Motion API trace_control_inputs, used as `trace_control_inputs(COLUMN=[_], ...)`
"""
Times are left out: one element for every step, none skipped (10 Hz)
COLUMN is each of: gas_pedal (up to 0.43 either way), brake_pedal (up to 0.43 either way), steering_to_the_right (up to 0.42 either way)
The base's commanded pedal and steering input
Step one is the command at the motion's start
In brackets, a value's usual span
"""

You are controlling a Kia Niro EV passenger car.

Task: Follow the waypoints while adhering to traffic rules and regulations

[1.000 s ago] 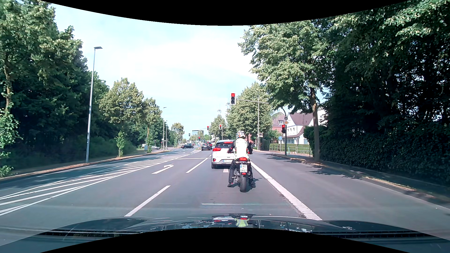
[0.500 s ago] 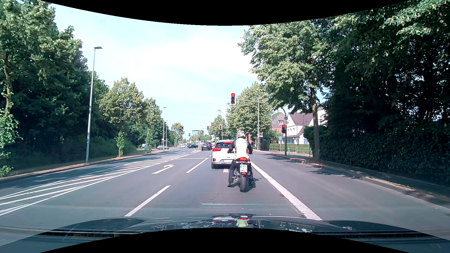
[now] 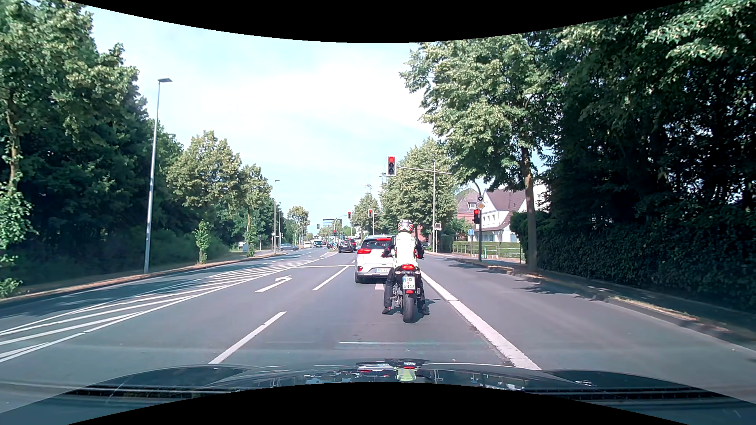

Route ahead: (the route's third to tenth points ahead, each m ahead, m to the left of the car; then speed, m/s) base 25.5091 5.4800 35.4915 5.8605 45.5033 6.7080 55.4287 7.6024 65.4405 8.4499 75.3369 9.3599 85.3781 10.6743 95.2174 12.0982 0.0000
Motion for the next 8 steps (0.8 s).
trace_control_inputs(gas_pedal=[0.000, 0.000, 0.000, 0.000, 0.000, 0.000, 0.000, 0.000], brake_pedal=[0.000, 0.000, 0.000, 0.000, 0.000, 0.000, 0.000, 0.000], steering_to_the_right=[-0.007, -0.007, -0.007, -0.007, -0.007, -0.007, -0.007, -0.007])
